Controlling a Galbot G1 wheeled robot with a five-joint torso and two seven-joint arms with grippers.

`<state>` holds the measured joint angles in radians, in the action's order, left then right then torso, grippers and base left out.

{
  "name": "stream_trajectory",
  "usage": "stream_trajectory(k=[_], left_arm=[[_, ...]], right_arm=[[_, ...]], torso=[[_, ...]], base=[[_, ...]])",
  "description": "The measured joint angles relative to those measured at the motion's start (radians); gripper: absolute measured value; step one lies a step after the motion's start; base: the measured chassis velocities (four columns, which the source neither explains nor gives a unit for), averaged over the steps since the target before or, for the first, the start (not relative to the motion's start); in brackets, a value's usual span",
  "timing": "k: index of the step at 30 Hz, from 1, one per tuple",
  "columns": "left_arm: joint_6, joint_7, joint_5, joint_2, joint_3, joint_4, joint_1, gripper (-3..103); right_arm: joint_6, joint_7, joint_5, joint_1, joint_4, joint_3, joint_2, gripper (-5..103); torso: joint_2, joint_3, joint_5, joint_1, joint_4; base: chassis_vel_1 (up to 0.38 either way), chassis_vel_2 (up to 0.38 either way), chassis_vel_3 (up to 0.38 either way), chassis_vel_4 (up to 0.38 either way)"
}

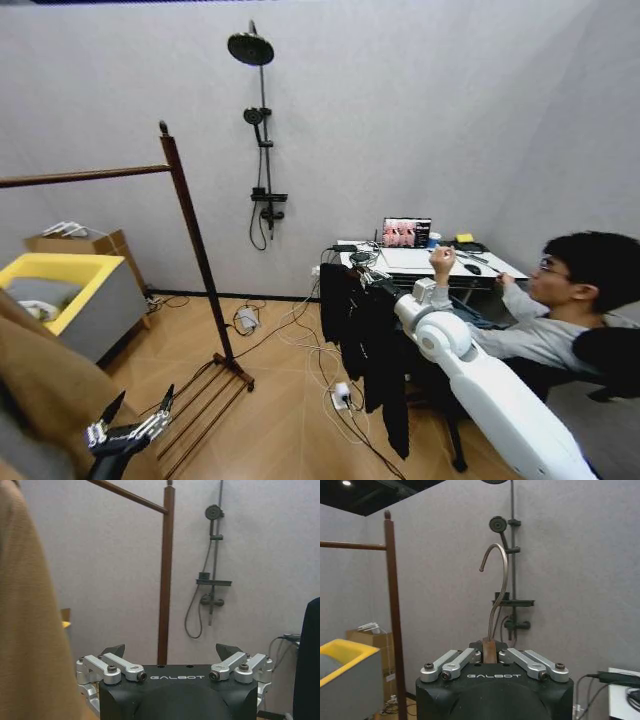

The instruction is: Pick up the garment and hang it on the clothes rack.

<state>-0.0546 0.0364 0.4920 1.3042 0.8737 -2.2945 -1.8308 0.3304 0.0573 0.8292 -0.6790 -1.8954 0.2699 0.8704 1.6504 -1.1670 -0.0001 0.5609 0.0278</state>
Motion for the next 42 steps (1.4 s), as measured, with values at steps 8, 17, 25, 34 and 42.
stream_trajectory(k=[8,17,25,34,42], left_arm=[[0.0,0.0,0.0,0.0,0.0,0.0,0.0,100],[0.0,0.0,0.0,0.0,0.0,0.0,0.0,100],[0.0,0.0,0.0,0.0,0.0,0.0,0.0,100],[0.0,0.0,0.0,0.0,0.0,0.0,0.0,100],[0.0,0.0,0.0,0.0,0.0,0.0,0.0,100]], right_arm=[[0.004,-0.011,0.0,-0.022,-0.015,0.028,-0.015,10],[0.004,-0.012,0.001,-0.037,-0.017,0.036,-0.016,10],[-0.001,-0.007,-0.013,-0.043,-0.006,0.046,-0.012,10],[-0.007,-0.008,-0.046,-0.043,0.012,0.042,0.008,10],[-0.014,-0.024,-0.07,-0.058,0.023,0.043,0.022,10]], torso=[[0.0,0.0,0.0001,0.0,0.0004],[0.0,0.0,-0.0001,0.0,0.0002],[0.0,0.0,0.0003,0.0,0.0005],[0.0,0.0,0.0,0.0,-0.0002],[0.0,0.0,0.0002,0.0,0.0008]], base=[[0.123,0.12,0.129,0.128],[0.129,0.127,0.136,0.124],[0.136,0.115,0.122,0.121],[0.12,0.128,0.11,0.118],[0.006,0.03,0.026,0.003]])
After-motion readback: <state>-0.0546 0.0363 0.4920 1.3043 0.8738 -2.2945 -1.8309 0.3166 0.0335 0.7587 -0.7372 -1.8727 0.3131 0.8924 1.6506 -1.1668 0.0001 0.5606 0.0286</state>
